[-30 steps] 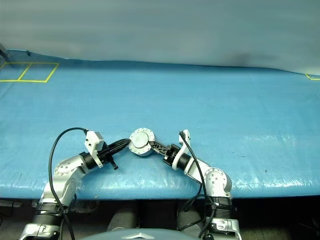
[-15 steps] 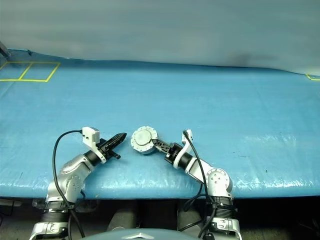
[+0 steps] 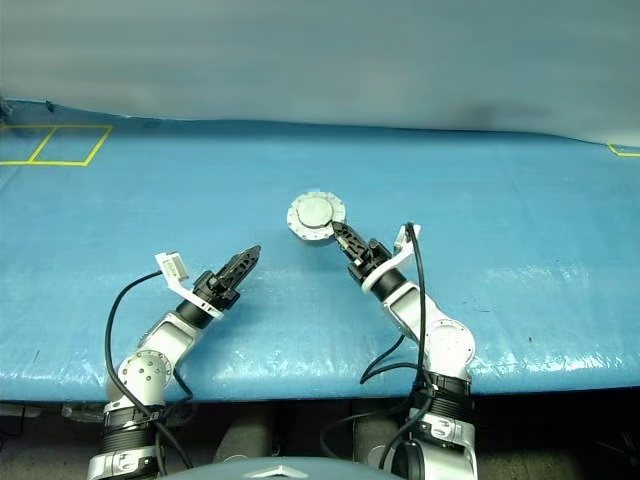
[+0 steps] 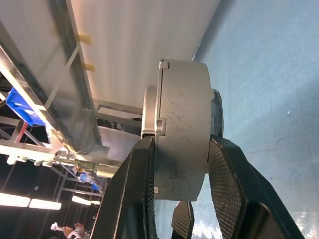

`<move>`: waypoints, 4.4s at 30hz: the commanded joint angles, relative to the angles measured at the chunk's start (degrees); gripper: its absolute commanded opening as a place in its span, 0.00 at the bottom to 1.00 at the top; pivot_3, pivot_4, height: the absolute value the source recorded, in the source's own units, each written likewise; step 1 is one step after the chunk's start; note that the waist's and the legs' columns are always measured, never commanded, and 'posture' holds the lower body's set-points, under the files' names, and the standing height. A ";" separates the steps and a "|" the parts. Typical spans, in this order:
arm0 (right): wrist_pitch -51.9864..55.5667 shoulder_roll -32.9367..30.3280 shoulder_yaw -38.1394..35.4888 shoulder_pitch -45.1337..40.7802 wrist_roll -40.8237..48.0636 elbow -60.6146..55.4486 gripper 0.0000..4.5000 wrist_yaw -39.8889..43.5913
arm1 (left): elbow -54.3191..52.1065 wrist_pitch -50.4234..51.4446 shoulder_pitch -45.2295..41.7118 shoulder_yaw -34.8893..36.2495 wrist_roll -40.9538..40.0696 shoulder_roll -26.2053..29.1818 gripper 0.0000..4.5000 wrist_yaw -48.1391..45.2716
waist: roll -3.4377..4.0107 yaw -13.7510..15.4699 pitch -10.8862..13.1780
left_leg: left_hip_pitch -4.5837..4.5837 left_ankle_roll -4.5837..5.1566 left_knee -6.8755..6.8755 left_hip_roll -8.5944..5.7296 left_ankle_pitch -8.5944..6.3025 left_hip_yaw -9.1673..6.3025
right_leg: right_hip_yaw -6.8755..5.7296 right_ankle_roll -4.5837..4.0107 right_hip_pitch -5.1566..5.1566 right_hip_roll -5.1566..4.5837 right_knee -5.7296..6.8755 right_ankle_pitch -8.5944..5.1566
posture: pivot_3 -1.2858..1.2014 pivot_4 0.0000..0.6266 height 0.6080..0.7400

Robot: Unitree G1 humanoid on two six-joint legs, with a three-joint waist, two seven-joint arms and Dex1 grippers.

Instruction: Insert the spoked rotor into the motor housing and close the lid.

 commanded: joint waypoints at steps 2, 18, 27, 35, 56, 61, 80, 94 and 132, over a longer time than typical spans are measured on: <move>0.15 1.46 2.36 -1.88 5.22 -6.61 0.27 0.99 | -2.30 9.17 -0.31 0.53 -10.74 -1.60 0.91 0.25 | 0.02 -0.07 0.02 | -0.04 0.00 0.02 -0.03 0.00 -0.01 | 0.00 0.01 0.00 -0.03 -0.02 0.00 | 0.52 0.24 1.00; 2.09 -0.20 11.43 1.26 4.78 -8.98 0.27 2.40 | 0.35 15.50 -4.25 1.89 -18.90 -3.41 0.99 0.99 | 0.02 -0.25 0.03 | -0.02 0.00 0.04 -0.04 0.00 -0.07 | -0.03 -0.01 0.02 -0.01 0.00 -0.01 | 0.52 0.24 1.00; 1.80 -0.74 12.24 1.70 4.85 -9.41 0.27 2.61 | 1.39 13.50 -5.38 3.48 -18.34 -4.75 0.99 3.62 | 0.01 -0.23 0.03 | -0.03 0.00 0.05 -0.04 0.00 -0.08 | -0.03 -0.01 0.02 -0.01 -0.02 0.00 | 0.52 0.24 1.00; 1.95 -1.06 13.44 1.48 4.45 -9.65 0.27 3.60 | 1.37 10.78 -5.91 1.34 -14.65 -5.02 0.79 2.54 | 0.01 -0.22 0.03 | -0.03 0.00 0.05 -0.04 0.00 -0.08 | -0.04 -0.03 0.02 0.00 -0.02 0.01 | 0.52 0.24 1.00; -3.89 -2.68 14.77 0.38 -7.45 -8.51 0.70 4.47 | 1.43 7.98 -4.51 1.86 -12.50 -5.96 0.61 4.97 | 0.01 -0.28 0.02 | -0.02 0.00 0.05 -0.04 0.00 -0.08 | -0.03 -0.01 0.03 0.00 -0.01 0.00 | 0.52 0.24 1.00; -11.10 -5.12 17.45 0.58 -19.05 -8.18 0.70 6.10 | 1.78 3.08 -4.06 3.90 -9.39 -7.03 0.61 8.25 | 0.00 -0.20 0.02 | -0.02 -0.01 0.05 -0.05 0.00 -0.08 | -0.03 0.00 0.03 -0.01 -0.03 0.01 | 0.52 0.24 1.00; -24.04 -18.09 32.49 5.64 -47.27 -8.28 0.70 19.30 | 14.26 -20.96 -15.68 18.05 2.52 -5.04 0.61 27.57 | -0.26 0.74 0.06 | -0.03 -0.03 0.18 -0.13 0.01 -0.07 | 0.00 0.09 0.09 -0.04 -0.06 0.08 | 0.52 0.24 1.00; -23.75 -16.89 31.09 4.82 -51.02 -6.31 0.71 19.55 | 15.99 -29.51 -15.47 22.52 8.39 -1.35 1.00 36.31 | -0.46 1.05 0.07 | 0.04 -0.04 0.40 -0.16 0.01 -0.09 | -0.01 -0.10 0.23 -0.08 0.00 0.21 | 0.52 0.24 1.00; -37.87 -32.85 18.21 14.27 -53.28 -9.15 0.99 30.38 | -4.02 -25.23 -4.16 -26.67 31.69 17.83 1.00 -15.08 | -0.18 1.27 0.17 | 0.05 0.08 0.89 -0.25 -0.04 0.13 | 0.19 -0.03 0.34 -0.24 0.04 0.01 | 0.52 0.24 1.00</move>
